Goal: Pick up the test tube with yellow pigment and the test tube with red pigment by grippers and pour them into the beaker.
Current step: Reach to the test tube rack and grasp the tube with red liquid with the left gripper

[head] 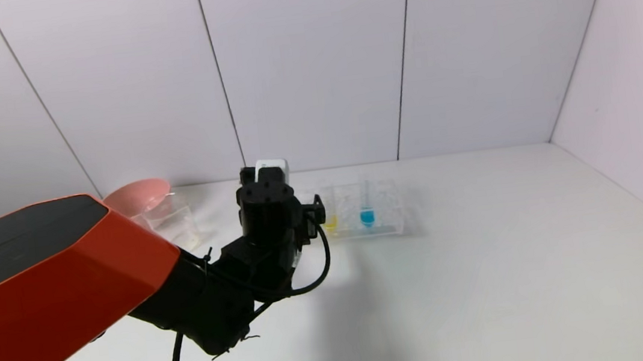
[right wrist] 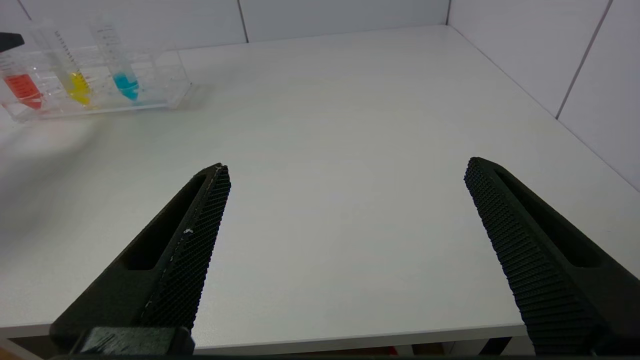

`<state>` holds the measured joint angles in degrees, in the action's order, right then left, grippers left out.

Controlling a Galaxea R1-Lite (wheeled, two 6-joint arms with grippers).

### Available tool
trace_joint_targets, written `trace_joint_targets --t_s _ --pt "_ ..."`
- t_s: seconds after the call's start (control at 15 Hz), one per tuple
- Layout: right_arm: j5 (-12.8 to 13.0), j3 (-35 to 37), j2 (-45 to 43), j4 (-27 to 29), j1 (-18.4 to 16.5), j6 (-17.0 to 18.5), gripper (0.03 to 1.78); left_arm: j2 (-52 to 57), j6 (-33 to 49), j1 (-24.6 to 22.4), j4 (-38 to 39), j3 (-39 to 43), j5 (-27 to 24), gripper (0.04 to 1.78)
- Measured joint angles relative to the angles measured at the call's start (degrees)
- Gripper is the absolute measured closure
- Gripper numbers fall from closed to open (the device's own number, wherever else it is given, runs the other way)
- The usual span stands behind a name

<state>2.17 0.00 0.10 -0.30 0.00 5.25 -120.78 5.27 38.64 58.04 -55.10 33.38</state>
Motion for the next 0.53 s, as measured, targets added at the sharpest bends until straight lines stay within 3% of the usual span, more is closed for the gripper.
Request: trace_joint_targets --t_s 0.13,0.27,0.4,0.53 --pt "0.0 0.0 0.0 0.0 0.0 0.0 0.1 -0.8 -0.2 -0.2 0.9 0.0 -0.1 0.12" --pt "0.0 0.0 0.0 0.0 0.0 0.0 0.1 -1.1 -0.2 -0.2 0.9 0.2 -0.1 0.3" --pt "0.0 0.0 0.0 0.0 0.0 0.0 0.1 -1.4 -0.2 -0.2 0.5 0.4 -0.2 0.56" --pt "0.0 0.0 0.0 0.0 0.0 0.0 0.1 -1.9 -0.2 -0.5 0.7 0.4 -0.2 0.96"
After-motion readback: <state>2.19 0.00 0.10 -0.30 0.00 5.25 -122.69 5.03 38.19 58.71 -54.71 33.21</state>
